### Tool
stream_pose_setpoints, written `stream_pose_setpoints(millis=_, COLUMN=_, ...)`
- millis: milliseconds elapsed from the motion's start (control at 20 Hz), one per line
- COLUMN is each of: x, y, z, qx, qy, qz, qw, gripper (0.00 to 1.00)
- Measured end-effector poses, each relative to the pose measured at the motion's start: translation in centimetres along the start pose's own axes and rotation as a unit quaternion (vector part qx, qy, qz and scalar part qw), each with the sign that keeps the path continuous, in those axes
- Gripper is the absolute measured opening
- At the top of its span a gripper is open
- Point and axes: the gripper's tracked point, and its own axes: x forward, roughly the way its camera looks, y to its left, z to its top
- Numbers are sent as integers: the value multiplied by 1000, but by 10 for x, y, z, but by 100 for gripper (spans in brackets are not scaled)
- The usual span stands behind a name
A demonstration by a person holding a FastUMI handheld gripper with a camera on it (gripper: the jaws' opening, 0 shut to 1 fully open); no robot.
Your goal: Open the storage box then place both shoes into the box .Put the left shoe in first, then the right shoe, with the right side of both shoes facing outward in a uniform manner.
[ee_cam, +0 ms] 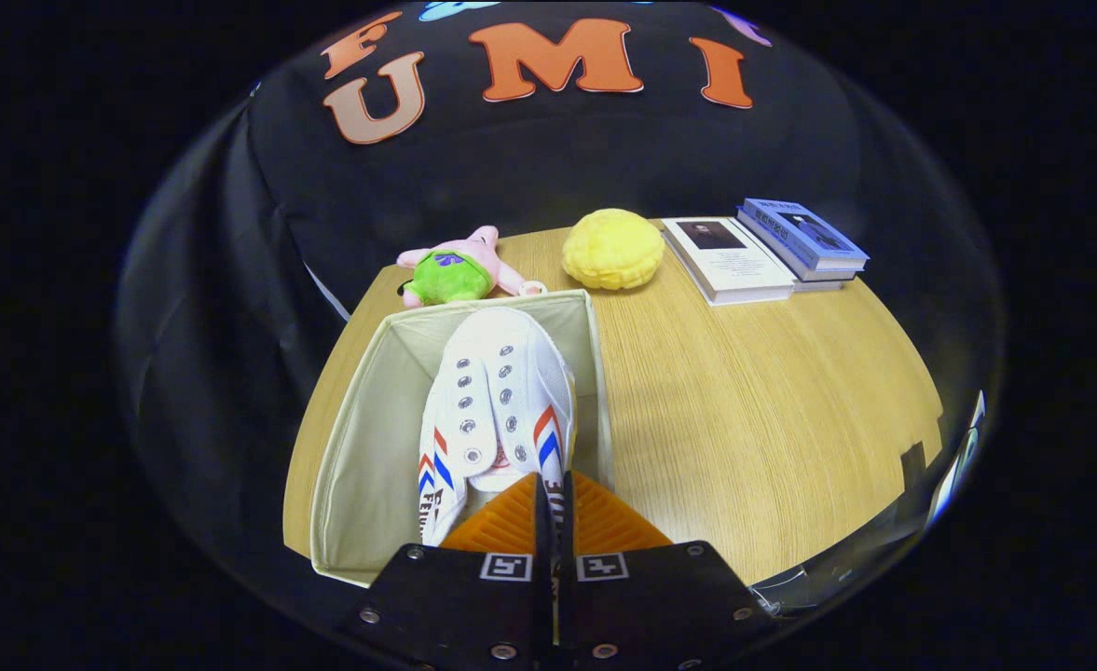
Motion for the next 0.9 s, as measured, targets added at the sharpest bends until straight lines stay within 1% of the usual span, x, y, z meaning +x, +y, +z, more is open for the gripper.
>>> stream_pose_setpoints(millis=50, x=-1, y=6, z=0, qx=7, qy=2, qz=14, qw=1000, gripper=3)
stream_pose_setpoints(millis=150, x=-8, y=17, z=9, qx=20, qy=-12, qz=38, qw=999, gripper=23)
stream_pose_setpoints(millis=200, x=-12, y=15, z=17, qx=14, qy=-25, qz=34, qw=999, gripper=45)
stream_pose_setpoints(millis=300, x=-18, y=14, z=26, qx=1, qy=-38, qz=34, qw=999, gripper=76)
stream_pose_setpoints(millis=350, x=-23, y=12, z=33, qx=-3, qy=-47, qz=31, qw=998, gripper=86)
stream_pose_setpoints(millis=400, x=-25, y=6, z=39, qx=-9, qy=-55, qz=22, qw=998, gripper=98)
stream_pose_setpoints(millis=500, x=-31, y=-3, z=50, qx=-16, qy=-70, qz=14, qw=997, gripper=99)
stream_pose_setpoints(millis=650, x=-45, y=-14, z=69, qx=-3, qy=-87, qz=16, qw=996, gripper=99)
stream_pose_setpoints(millis=900, x=-82, y=-45, z=115, qx=-2, qy=-141, qz=8, qw=990, gripper=99)
